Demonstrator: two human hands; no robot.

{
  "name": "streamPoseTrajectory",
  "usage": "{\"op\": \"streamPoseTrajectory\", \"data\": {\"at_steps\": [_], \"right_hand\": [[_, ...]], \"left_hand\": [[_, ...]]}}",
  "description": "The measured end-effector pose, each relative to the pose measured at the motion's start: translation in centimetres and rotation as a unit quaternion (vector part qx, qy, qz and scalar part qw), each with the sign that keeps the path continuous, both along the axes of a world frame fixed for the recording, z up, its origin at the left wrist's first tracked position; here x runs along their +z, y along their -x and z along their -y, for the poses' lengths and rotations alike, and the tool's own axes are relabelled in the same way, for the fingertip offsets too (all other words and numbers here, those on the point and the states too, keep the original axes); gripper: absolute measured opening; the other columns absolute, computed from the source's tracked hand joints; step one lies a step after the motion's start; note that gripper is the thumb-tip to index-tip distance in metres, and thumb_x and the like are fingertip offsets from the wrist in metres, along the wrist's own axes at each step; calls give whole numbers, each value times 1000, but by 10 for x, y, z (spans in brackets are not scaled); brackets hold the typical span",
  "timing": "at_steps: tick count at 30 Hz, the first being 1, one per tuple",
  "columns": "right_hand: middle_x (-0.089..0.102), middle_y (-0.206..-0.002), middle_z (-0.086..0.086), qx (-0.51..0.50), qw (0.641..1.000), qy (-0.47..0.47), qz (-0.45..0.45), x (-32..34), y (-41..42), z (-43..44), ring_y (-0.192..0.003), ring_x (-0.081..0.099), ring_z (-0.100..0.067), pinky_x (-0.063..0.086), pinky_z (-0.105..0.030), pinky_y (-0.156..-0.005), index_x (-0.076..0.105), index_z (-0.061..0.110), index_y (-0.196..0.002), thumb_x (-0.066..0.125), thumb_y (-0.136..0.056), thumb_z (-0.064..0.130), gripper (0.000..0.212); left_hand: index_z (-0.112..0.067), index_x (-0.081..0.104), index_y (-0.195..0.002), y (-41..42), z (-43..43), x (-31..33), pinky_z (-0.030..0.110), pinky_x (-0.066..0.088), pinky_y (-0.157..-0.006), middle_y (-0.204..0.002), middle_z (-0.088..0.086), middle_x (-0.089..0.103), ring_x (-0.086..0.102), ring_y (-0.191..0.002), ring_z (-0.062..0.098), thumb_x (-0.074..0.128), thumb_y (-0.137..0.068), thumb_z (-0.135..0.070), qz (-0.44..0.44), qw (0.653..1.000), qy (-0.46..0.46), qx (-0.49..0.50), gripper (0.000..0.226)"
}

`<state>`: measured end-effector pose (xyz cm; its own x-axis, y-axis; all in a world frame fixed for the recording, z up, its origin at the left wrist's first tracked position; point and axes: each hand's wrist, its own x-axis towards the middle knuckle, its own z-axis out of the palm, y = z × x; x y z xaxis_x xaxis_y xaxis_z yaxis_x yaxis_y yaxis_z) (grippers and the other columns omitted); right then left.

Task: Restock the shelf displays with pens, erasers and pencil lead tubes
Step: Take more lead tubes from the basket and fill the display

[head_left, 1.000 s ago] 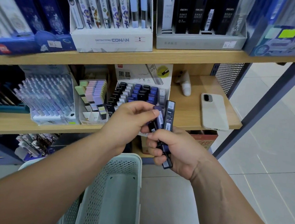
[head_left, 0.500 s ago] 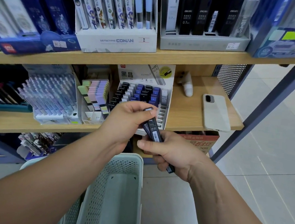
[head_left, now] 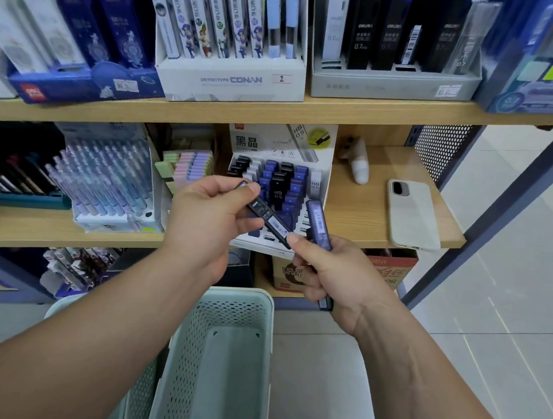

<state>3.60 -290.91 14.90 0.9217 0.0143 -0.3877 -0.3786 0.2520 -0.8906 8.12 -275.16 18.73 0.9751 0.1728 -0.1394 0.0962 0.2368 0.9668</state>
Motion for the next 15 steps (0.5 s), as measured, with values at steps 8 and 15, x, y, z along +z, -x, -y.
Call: {"op": "streamPoseTrajectory", "data": {"at_steps": [8,15], "right_hand": [[55,-66,-4,-23,985,-149,-86,3,-2,3,-43,32,-6,21,-16,-36,56,11,-81,69,-92,21,20],[51,-63,-1,-2,974,-166,-153,1,-4,0,-41,31,-4,20,-14,-35,63,9,-82,68,-92,32,26]], "left_hand": [[-11,66,-120,5,-8,-2,30,61,-70,-90,-1,71,69,-76,13,65,-92,3,126,977,-132,-109,32],[-6,75,-89,-12,-29,14,29,60,-68,-77,10,75,70,-69,21,81,-69,-16,193,942,-226,-157,24]]}}
